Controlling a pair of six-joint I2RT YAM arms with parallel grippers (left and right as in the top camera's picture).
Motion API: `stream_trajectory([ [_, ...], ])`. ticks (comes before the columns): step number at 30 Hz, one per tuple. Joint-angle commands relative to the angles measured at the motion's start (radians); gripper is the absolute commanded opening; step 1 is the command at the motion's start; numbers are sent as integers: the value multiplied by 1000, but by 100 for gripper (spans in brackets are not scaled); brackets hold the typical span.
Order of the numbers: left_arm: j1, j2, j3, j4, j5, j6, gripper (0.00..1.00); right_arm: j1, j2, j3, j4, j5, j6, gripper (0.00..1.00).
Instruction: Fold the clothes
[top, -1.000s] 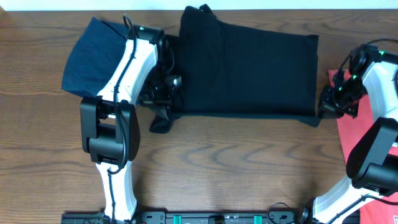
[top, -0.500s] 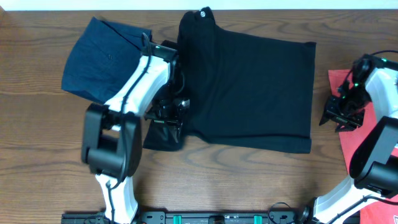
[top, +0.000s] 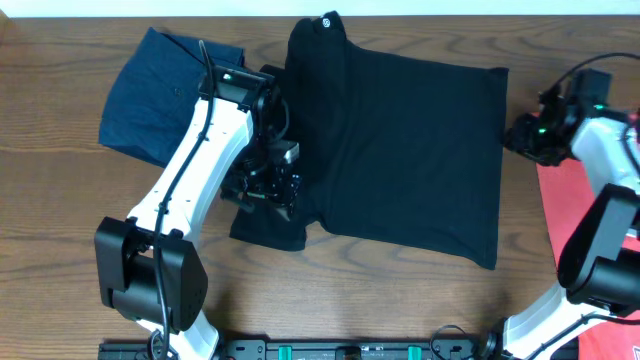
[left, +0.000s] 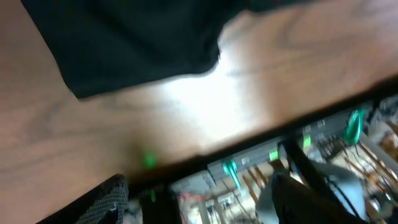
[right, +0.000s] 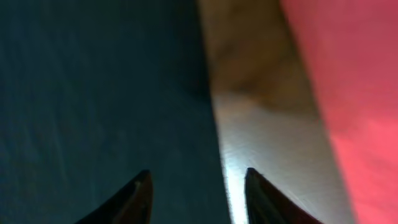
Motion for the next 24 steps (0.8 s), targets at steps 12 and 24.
stream_trajectory([
  [12,4,-5,5,119,-25,-21,79,37,156,-78,97,139,216,12],
  [24,4,-5,5,122,-40,-24,79,-167,14,-51,35,325,188,1],
])
